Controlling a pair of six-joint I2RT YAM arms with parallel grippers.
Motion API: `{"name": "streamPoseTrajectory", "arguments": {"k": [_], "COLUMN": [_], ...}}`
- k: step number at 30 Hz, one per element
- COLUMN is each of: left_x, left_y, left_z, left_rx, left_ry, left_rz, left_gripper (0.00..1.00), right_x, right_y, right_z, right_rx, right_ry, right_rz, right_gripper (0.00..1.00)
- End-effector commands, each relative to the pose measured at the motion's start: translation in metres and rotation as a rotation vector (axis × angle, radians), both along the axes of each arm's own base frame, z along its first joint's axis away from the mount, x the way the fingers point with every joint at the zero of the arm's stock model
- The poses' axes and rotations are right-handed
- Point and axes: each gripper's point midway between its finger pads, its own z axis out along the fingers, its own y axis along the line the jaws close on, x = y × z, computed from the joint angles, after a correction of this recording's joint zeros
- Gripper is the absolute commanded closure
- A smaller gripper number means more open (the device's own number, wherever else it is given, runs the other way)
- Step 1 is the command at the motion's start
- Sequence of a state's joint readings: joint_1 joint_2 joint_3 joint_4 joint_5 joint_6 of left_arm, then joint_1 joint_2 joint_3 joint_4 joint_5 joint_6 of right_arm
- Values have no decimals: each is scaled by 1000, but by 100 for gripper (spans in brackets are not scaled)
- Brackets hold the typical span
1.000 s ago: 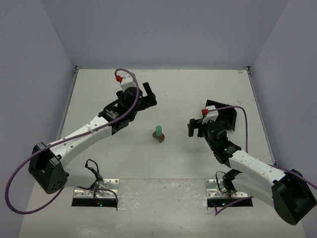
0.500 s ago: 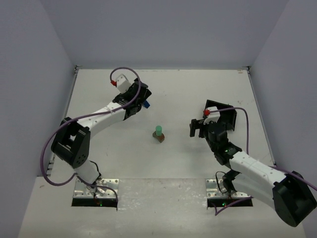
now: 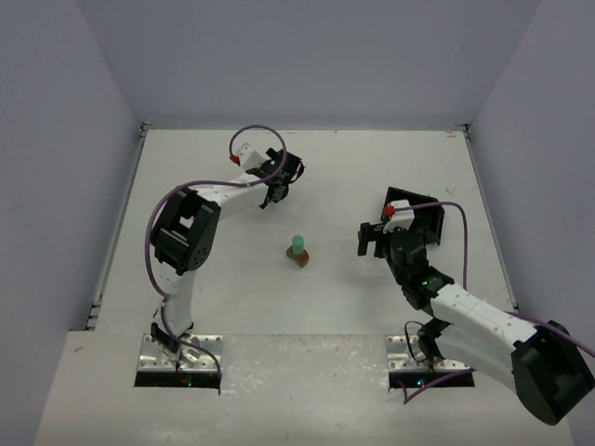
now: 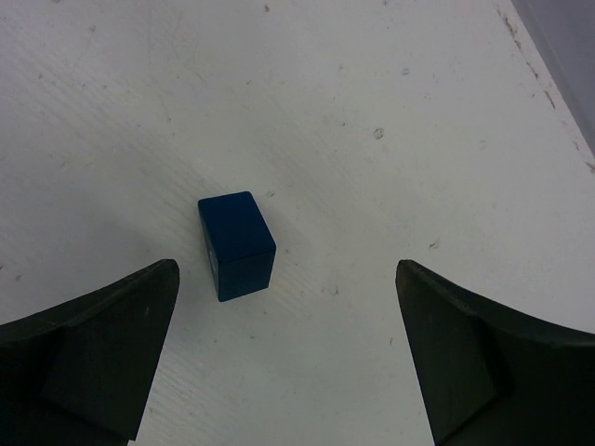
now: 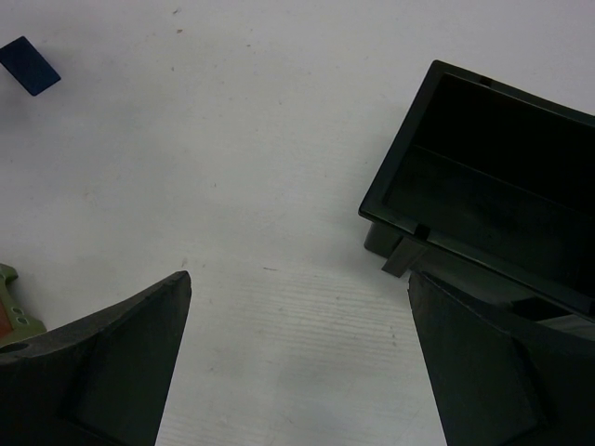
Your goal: Build the wood block tower
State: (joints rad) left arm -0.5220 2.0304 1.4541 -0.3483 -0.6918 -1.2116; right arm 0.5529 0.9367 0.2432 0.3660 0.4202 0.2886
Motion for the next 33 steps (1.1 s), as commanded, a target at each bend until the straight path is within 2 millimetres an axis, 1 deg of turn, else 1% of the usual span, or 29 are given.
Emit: {"name": "streamPoseTrajectory", "arguments": {"k": [1,4,8,12,14,27,30,33], "left_x": [12,12,12,13,14,19,19,19], "left_y": [9,11,11,9,8,9,9,10], "left_z": [11,-2,-15,-24,-29,-34,-33,-33], "left_rx": [-8,-8,-4,-9,-6,28,33,40], "left_ry": [-31,-10,21,42,53,74,74,76], "left_rz": [62,68,65,54,52,48,45,45], "left_gripper": [0,3,13,23,26,52,56,56], "right_x": [7,8,9,9,10,11,11,11], "right_y": [-3,-4,-5,-5,-5,-8,-9,-9], "right_z": [14,12,11,11,10,9,10,10], "right_rx": [21,18,11,5,2,-9,-11,-11], "right_ry": [-52,-49,-46,-44,-42,-39,-40,-40], "right_rz": [-37,-43,-51,-54,-54,-71,-74,-75], "right_gripper": [1,1,1,1,1,1,1,1]}}
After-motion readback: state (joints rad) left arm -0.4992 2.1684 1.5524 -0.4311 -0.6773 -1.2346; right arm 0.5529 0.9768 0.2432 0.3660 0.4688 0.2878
